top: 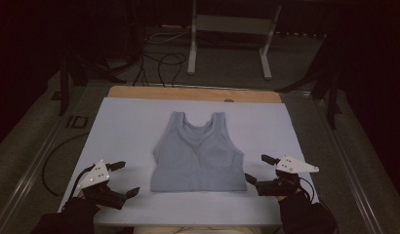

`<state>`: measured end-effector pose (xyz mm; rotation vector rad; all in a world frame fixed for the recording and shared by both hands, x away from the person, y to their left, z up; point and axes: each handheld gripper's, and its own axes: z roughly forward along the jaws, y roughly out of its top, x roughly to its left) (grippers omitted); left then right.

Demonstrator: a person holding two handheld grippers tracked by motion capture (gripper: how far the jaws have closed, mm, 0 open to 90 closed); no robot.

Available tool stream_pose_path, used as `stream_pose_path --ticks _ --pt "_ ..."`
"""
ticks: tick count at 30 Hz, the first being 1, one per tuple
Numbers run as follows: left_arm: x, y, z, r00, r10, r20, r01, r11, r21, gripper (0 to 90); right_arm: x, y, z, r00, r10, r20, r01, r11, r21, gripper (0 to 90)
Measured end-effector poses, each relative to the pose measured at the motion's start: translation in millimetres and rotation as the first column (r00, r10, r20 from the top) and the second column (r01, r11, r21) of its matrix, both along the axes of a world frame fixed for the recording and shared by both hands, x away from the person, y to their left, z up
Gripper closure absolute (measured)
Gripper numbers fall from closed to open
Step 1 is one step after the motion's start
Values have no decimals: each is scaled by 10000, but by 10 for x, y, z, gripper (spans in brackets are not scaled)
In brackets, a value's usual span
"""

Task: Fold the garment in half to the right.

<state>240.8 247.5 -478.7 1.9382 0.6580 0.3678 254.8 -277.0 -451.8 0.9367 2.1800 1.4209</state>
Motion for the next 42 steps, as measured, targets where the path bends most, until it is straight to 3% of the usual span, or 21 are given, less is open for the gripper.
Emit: stream_pose_path --ticks 5,8,9,18,26,29,38,42 --pt "30 -9 132 9999 -84 89 82 9997 229 0 139 44 234 9995 50 311 -51 10000 26 83" --pt "37 -14 158 9999 -97 115 94 9996 266 0 169 62 276 9994 70 344 -71 10000 30 84" --pt "67 -41 240 9996 -174 213 167 9992 352 0 278 124 400 9982 199 557 -200 9998 1 83" --pt "136 -136 447 9982 -484 348 469 9979 439 0 627 420 664 9939 673 871 -670 9977 -64 84" --pt "163 -190 506 9981 -571 226 559 9971 511 0 883 648 770 9902 1102 854 -1098 9939 -98 83" --pt "164 -261 509 9978 -641 136 626 9935 954 0 1024 788 827 9880 1294 844 -1292 9916 -79 83" --pt "188 -370 466 9935 -1137 -4 1127 9850 1304 0 1318 1122 900 9822 1739 715 -1750 9845 108 83" --pt "209 -433 426 9893 -1447 -157 1454 9772 1544 0 1494 1343 858 9818 1836 481 -1842 9829 88 83"
